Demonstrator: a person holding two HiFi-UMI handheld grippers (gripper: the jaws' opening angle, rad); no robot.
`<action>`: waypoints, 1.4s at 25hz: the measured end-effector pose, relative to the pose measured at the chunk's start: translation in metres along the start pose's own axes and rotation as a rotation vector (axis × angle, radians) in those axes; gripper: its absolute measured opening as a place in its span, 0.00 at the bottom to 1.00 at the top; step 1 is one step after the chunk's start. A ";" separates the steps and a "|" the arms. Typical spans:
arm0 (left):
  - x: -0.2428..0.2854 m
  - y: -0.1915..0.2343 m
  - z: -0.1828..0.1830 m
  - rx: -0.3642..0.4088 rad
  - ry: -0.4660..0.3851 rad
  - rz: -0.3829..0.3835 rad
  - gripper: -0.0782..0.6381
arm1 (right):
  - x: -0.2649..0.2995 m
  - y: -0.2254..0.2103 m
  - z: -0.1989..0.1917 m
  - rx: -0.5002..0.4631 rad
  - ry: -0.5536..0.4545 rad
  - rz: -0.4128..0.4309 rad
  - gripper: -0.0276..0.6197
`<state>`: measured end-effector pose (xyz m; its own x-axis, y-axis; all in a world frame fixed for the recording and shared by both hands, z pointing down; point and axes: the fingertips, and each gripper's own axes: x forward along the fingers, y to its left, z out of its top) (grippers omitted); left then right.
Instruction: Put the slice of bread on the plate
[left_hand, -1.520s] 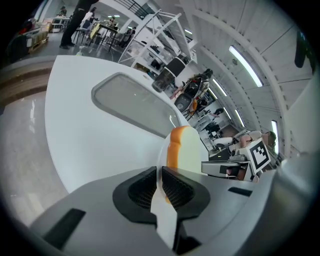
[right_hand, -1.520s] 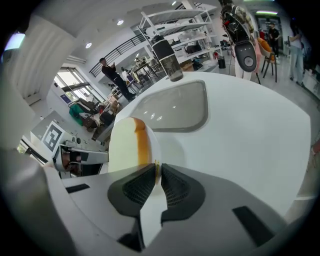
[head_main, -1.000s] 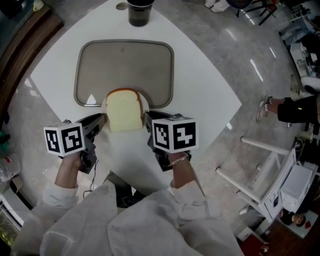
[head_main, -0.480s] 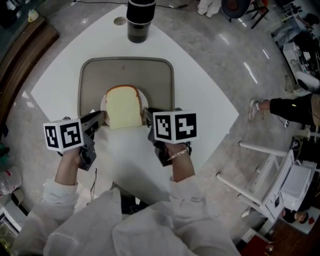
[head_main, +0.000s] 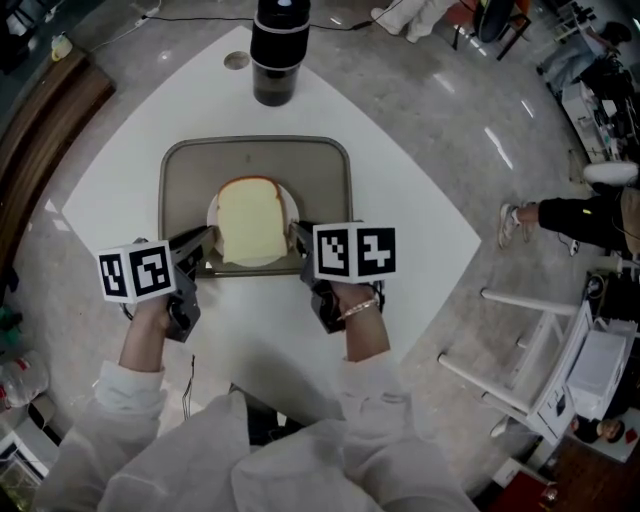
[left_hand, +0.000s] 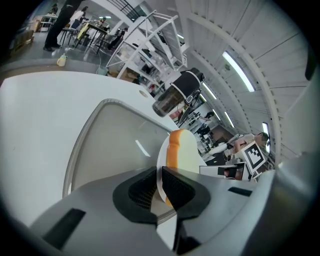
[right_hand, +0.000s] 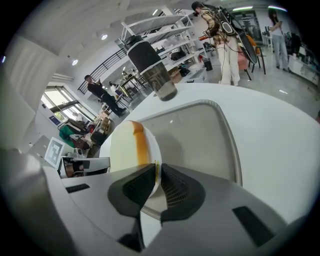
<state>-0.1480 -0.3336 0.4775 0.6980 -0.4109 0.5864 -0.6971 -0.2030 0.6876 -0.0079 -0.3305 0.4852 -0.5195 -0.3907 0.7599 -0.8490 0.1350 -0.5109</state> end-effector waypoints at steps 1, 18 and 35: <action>0.003 0.002 0.001 0.000 0.001 0.000 0.16 | 0.002 -0.002 0.001 0.003 0.000 -0.003 0.11; 0.026 0.024 0.022 -0.047 0.021 -0.022 0.16 | 0.035 -0.014 0.021 0.008 0.016 -0.004 0.12; 0.029 0.025 0.022 0.095 0.039 0.071 0.17 | 0.036 -0.013 0.024 -0.003 -0.050 0.015 0.12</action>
<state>-0.1488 -0.3702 0.5022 0.6506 -0.3925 0.6501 -0.7564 -0.2587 0.6007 -0.0131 -0.3681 0.5095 -0.5266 -0.4337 0.7312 -0.8415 0.1437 -0.5209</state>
